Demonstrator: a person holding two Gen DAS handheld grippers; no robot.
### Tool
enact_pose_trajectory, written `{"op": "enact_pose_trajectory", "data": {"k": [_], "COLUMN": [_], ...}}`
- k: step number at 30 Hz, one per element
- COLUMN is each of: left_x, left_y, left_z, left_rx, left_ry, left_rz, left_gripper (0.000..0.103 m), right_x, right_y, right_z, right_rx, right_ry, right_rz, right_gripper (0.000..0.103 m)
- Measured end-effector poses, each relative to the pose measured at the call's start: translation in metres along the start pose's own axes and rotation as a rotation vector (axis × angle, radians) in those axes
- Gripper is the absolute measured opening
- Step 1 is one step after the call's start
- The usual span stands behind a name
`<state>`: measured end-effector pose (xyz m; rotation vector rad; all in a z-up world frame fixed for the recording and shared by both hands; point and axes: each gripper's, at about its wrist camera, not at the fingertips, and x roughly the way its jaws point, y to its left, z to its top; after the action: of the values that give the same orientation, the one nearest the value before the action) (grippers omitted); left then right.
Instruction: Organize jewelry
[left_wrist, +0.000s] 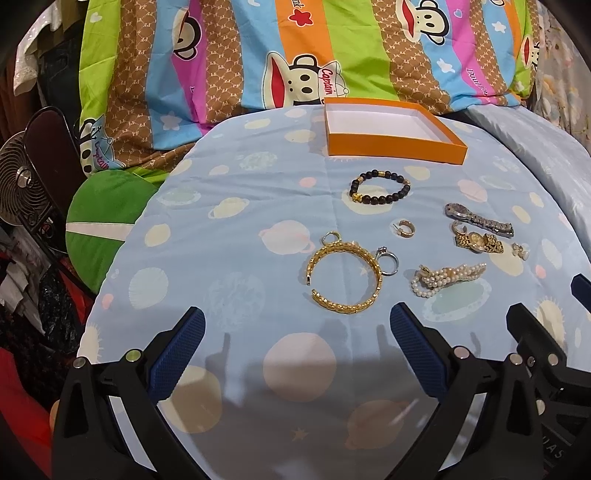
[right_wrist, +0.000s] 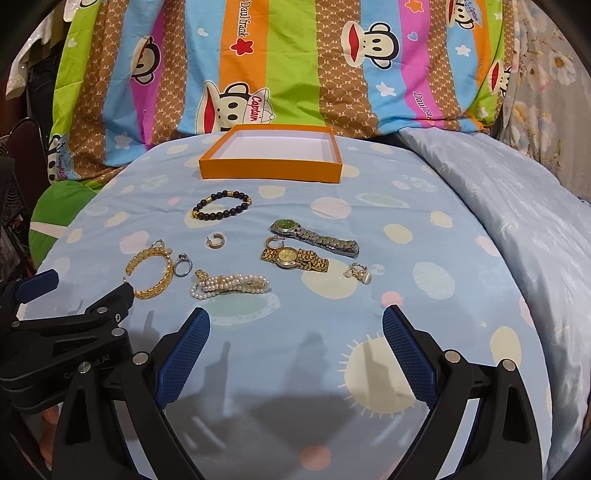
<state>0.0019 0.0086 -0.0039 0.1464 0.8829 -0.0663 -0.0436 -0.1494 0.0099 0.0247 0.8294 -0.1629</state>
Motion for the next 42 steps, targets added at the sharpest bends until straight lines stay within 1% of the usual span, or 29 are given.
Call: {"op": "enact_pose_trajectory", "data": {"k": [7,21,28,33,36,39,42], "left_x": [0.000,0.007,0.010,0.012,0.013,0.016,0.019], "left_y": [0.001,-0.002,-0.002,-0.001,0.001,0.008,0.015], "left_z": [0.000,0.002,0.001,0.000,0.002,0.004,0.006], "left_rx": [-0.001,0.016,0.015,0.004,-0.003,-0.023,-0.048], "left_ry": [0.002,0.014,0.023,0.030,0.023,0.017,0.015], "left_rz": [0.001,-0.002,0.000,-0.020,-0.024,-0.028,-0.040], "left_gripper": [0.098,0.098,0.098,0.098,0.098,0.098,0.098], "right_x": [0.003,0.011,0.012,0.015,0.017,0.020,0.027], "right_y": [-0.001,-0.003,-0.002,-0.004,-0.009,-0.017,-0.024], "right_z": [0.000,-0.001,0.000,0.001,0.005,0.014,0.026], "right_rx": [0.006,0.011,-0.002,-0.010,-0.013,-0.021,-0.042], "right_ry": [0.014,0.037,0.034,0.039,0.026,0.005,-0.015], "right_rz": [0.023,0.042,0.042,0.072,0.098,0.104,0.100], "right_gripper": [0.093,0.093,0.093,0.093,0.093,0.093,0.090]}}
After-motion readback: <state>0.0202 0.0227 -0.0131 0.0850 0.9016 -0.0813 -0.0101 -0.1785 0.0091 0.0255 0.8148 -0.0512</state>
